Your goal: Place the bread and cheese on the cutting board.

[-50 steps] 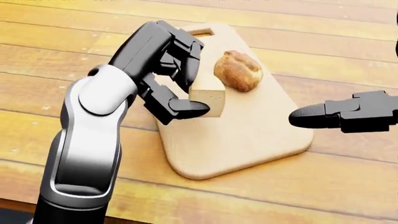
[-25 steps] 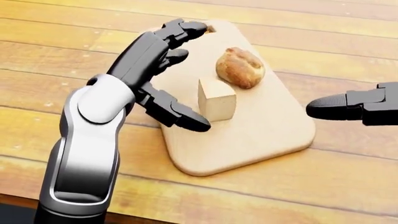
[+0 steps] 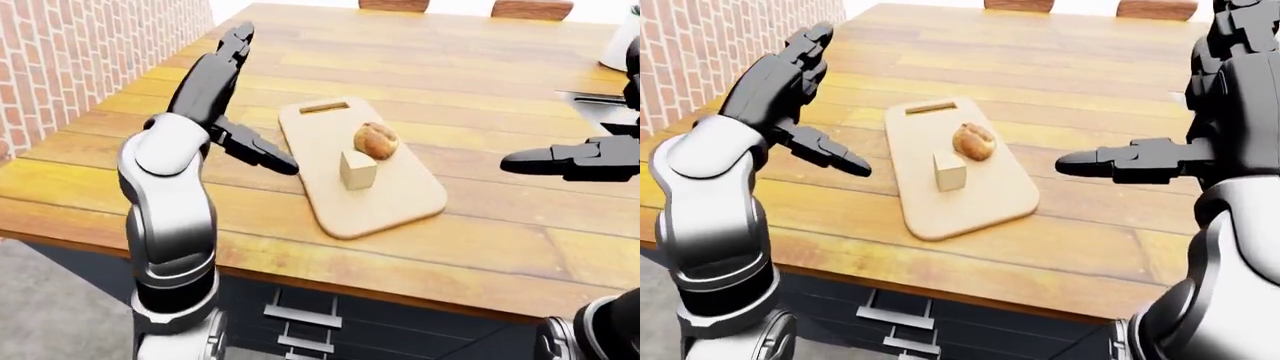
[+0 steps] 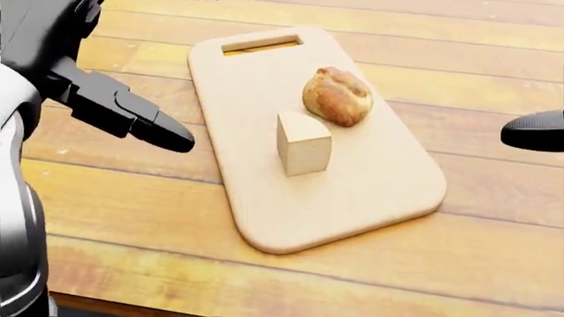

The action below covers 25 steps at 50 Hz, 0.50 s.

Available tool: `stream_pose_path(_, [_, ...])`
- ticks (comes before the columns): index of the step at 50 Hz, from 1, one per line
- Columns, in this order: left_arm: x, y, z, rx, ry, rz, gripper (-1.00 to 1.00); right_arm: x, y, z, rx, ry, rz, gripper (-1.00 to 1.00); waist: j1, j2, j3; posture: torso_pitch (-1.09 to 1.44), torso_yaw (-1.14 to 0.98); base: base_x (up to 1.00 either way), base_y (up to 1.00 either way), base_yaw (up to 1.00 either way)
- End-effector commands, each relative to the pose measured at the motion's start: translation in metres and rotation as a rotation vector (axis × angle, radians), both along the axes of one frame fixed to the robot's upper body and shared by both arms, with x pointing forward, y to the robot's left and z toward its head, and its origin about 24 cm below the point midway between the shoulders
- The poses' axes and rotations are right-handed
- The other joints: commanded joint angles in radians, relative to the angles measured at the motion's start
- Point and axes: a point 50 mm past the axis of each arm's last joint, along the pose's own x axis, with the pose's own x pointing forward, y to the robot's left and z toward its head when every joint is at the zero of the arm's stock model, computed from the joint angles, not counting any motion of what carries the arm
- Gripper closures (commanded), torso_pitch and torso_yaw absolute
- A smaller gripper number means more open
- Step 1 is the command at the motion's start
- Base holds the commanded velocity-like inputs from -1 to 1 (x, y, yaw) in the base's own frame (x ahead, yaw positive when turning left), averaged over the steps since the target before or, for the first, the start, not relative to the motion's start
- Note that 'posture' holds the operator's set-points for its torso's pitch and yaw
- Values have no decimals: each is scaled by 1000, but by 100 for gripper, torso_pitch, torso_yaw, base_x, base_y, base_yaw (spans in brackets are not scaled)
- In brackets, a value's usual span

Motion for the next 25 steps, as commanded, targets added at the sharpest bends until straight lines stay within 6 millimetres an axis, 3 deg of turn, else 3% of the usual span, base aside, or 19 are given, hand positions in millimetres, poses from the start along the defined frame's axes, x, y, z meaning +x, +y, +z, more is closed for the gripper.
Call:
stream_pose_path(1, [-10, 6, 12, 2, -57, 21, -100, -7, -2, 15, -21, -57, -13, -100, 1, -4, -24, 0, 0, 0, 0, 0])
stream_pose_path(7, [-31, 32, 18, -7, -89, 113, -100, -16, -9, 15, -29, -73, -35, -100, 1, -3, -20, 0, 0, 0, 0, 0])
stream_pose_path(25, [-71, 73, 40, -18, -163, 259, -100, -28, -23, 25, -34, -96, -80, -100, 2, -1, -7, 0, 0, 0, 0, 0])
